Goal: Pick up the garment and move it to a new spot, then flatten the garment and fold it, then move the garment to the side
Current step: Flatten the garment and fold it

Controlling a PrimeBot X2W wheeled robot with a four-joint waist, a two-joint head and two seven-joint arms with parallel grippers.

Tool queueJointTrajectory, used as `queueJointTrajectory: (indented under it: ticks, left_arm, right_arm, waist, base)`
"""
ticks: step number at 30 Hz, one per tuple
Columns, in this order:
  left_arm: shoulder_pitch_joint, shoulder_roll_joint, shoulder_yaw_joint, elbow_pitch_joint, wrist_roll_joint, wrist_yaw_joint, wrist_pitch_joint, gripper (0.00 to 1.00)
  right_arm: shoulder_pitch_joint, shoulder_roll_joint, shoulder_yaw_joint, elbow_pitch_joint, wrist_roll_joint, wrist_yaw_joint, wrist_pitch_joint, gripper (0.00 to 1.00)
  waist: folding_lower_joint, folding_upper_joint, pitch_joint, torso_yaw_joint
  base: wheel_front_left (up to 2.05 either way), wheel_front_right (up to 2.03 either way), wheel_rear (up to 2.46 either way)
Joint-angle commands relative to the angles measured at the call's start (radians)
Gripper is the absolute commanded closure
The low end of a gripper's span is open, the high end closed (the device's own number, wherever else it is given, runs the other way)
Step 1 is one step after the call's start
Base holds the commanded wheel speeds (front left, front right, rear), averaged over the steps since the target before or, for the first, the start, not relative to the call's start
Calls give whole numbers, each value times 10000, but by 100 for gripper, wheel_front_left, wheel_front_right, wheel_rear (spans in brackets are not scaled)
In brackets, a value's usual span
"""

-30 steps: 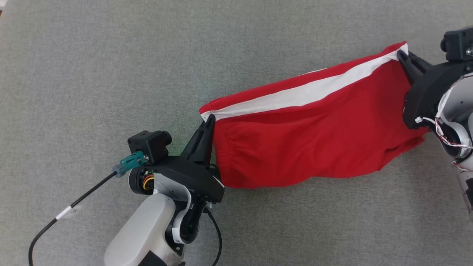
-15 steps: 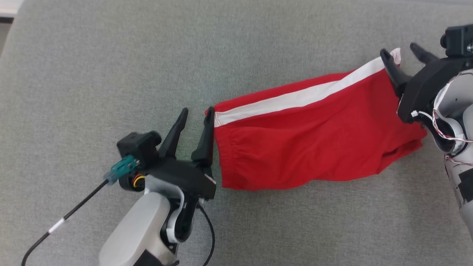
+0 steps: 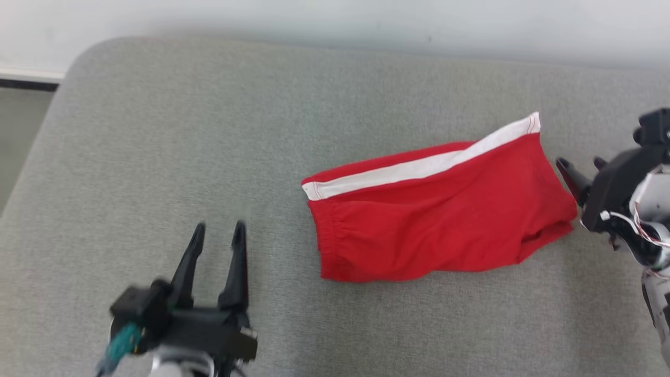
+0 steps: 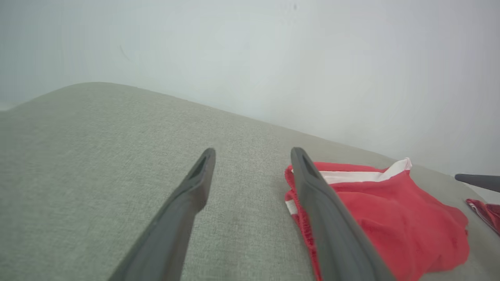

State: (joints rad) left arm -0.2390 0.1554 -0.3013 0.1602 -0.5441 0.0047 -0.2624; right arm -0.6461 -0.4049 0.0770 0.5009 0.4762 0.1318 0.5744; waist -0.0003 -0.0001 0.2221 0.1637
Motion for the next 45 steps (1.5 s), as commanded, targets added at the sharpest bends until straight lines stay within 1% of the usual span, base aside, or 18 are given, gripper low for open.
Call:
queueJointTrajectory:
  ticks: [1, 8, 10, 15, 23, 26, 33, 38, 39, 40, 41, 45]
  left_arm:
    - [254, -77, 213, -173, 264, -38, -21, 0]
    - [1667, -565, 1397, -942, 1916, -358, -23, 0]
    - [1872, -670, 1571, -1045, 2315, -472, -22, 0]
    - [2049, -837, 1848, -1135, 2910, -698, -24, 0]
    - [1905, -991, 1869, -997, 3127, -1003, -23, 0]
    - [1817, -1020, 1742, -880, 3158, -1079, -25, 0]
    - [1726, -1051, 1638, -696, 3124, -1154, -25, 0]
    - [1635, -1054, 1563, -584, 2971, -1159, -24, 0]
    - [1626, -1055, 1549, -570, 2963, -1158, -25, 0]
    - [1629, -1055, 1533, -559, 2946, -1152, -25, 0]
    - [1640, -1057, 1511, -544, 2930, -1149, -24, 0]
    - [1680, -1057, 1492, -466, 2888, -1148, -24, 0]
  right_arm:
    - [157, 18, -108, 32, -88, -26, 47, 0]
    - [603, 204, -920, 159, -504, -26, 232, 0]
    - [640, 268, -1144, 179, -607, -26, 305, 0]
    - [585, 288, -1599, 222, -1034, -26, 533, 0]
    - [393, 279, -2233, 296, -1623, -26, 952, 0]
    - [391, 423, -2426, 332, -1736, -26, 1138, 0]
    - [852, 812, -2214, 304, -1701, -19, 2004, 0]
    - [1276, 793, -2144, 367, -1810, -12, 2533, 1]
    - [1320, 779, -2178, 352, -1861, -12, 2530, 60]
    - [1344, 763, -2225, 332, -1964, -14, 2490, 94]
    - [1369, 762, -2264, 322, -2045, -14, 2464, 100]
    - [1346, 756, -2557, 309, -2494, -31, 2172, 100]
  waist:
    - [3, 1, -247, 195]
    - [3, 1, -276, 567]
    - [3, 1, -207, 699]
    - [3, 1, 65, 1014]
    - [3, 1, 596, 1381]
    - [3, 1, 759, 1501]
    - [3, 1, 843, 1567]
    - [3, 1, 819, 1570]
    - [3, 1, 810, 1568]
    - [3, 1, 803, 1564]
    - [3, 1, 796, 1561]
    - [3, 1, 766, 1536]
  base:
    - [0, 0, 0]
    - [0, 0, 0]
    - [0, 0, 0]
    - [0, 0, 0]
    - [0, 0, 0]
    - [0, 0, 0]
    - [0, 0, 0]
    - [0, 0, 0]
    - [0, 0, 0]
    - [0, 0, 0]
    - [0, 0, 0]
    - [0, 0, 0]
